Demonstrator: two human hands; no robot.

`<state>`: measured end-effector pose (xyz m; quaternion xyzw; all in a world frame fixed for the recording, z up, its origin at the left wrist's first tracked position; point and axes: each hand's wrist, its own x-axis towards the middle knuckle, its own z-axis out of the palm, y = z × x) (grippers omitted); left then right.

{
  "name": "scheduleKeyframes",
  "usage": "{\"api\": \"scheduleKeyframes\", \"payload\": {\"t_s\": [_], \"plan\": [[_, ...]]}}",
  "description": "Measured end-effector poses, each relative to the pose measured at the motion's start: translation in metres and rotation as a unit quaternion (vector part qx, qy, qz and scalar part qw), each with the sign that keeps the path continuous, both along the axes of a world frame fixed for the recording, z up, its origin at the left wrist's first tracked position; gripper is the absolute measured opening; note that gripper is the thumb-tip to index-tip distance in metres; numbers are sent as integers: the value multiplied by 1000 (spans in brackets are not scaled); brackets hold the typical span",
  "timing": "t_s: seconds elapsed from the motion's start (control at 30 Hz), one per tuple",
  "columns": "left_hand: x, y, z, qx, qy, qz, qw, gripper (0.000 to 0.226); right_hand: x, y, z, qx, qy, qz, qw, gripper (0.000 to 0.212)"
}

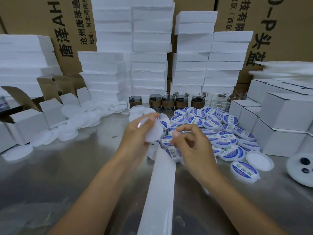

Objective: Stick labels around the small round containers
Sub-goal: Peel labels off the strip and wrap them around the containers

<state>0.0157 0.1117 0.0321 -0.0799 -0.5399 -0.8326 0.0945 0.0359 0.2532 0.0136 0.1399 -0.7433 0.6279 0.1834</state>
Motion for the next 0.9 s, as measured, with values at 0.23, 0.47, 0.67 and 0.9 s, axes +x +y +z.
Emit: {"api": "scheduleKeyframes", "payload": {"t_s": [0.23,0.47,0.67,0.9], "plan": [[-11,-17,2,148,-5,34,988,18,5,-6,-5,199,85,59,975,25],[-9,-14,2,151,-12,31,988,16,2,-1,-1,304,29,56,950,43],[-8,-13,4,149,-22,32,988,16,-1,-5,-7,345,-38,-36,937,28],[-7,-12,3,135,-24,29,990,15,5,-7,-3,442,-51,-76,892,40]]}}
